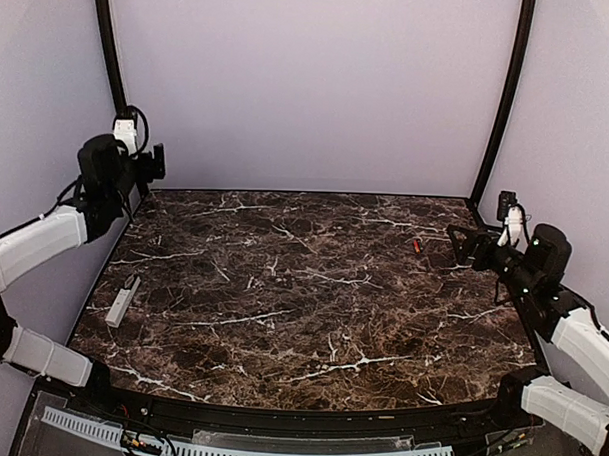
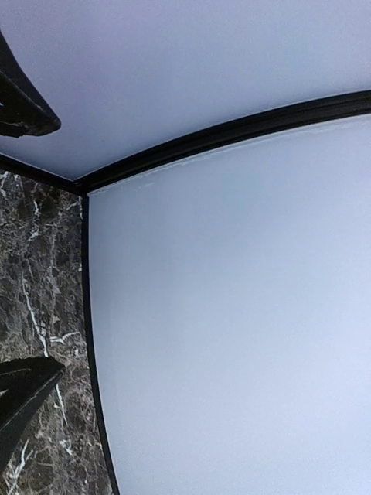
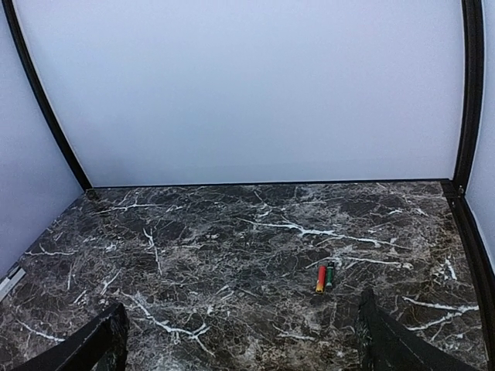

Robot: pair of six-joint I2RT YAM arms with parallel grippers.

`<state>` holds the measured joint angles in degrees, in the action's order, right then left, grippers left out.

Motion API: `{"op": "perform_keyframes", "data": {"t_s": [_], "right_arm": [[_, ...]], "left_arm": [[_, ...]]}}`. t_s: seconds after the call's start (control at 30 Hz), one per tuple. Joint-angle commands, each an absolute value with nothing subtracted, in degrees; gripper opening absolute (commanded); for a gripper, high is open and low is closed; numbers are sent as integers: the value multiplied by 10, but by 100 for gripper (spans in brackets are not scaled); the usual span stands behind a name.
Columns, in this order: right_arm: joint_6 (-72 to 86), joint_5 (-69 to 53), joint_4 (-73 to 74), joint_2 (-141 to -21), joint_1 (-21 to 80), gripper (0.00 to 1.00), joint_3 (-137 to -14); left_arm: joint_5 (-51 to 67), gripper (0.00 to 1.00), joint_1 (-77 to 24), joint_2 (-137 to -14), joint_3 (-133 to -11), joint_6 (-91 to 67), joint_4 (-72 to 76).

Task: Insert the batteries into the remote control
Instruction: Pick up the remote control from the center of the board.

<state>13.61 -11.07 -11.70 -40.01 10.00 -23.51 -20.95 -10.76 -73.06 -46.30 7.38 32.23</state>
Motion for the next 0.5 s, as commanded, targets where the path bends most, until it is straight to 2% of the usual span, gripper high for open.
{"op": "perform_keyframes", "data": {"t_s": [0.0,0.1,0.2,0.3,0.47], "right_arm": [[145,-170,-77,-431,96,99,-288],[150,-219,-53,-459,97,99,-321],[140,-261,-16,-488,97,99,-361],[138,-289,-7,-508,98,99,-386],[144,-306,-17,-506,99,99,-398]], "left_arm": [[-131,99,-108,-725,-691,44,-222],[-126,99,-108,-762,-768,-6,-425],[-172,99,-99,-795,-759,-39,-567],[-153,99,-77,-810,-734,-47,-578],[-210,99,-48,-944,-789,-62,-632]]}}
